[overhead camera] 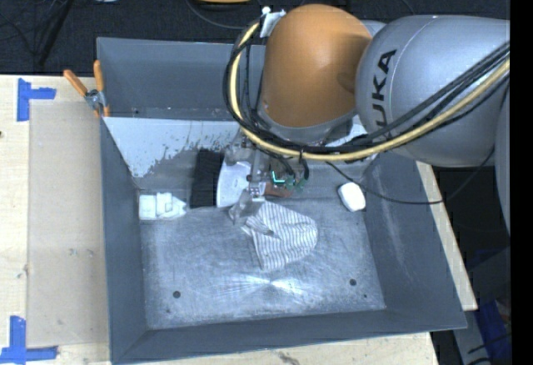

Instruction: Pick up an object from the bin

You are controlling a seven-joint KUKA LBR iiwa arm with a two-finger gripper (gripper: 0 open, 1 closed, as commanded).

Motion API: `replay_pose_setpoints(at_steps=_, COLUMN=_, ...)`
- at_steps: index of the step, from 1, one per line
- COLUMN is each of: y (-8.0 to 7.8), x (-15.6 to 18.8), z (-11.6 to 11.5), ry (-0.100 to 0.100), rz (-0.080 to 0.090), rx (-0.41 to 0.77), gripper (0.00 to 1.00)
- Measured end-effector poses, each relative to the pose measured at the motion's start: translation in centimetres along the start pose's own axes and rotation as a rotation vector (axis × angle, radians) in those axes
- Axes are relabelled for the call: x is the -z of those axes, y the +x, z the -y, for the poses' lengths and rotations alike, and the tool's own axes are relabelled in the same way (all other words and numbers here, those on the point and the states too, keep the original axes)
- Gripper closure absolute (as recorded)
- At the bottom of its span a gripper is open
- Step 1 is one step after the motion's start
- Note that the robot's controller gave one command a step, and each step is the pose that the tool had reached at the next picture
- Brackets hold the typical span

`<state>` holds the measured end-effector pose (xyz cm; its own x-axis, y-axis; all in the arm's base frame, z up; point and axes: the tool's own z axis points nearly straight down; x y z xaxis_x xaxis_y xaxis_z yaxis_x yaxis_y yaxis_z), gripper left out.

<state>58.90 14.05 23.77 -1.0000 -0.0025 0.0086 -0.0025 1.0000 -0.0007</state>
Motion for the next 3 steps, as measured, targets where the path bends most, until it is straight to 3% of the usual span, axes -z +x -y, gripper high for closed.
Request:
replay_pose_setpoints(at_steps=1, y=-0.1, x=0.5, z=0.1, ry=-0.001, rz=0.008, rx=-0.003, gripper=0.00)
replay_pose_setpoints(at_steps=2, y=-1.0, x=-6.3, z=-4.3, ry=-0.001, rz=0.013, rx=0.076, gripper=0.00)
replay_pose_setpoints(at_steps=3, y=-0.2, x=-7.7, z=1.2, ry=-0.001, rz=0.006, rx=0.078, gripper=0.00)
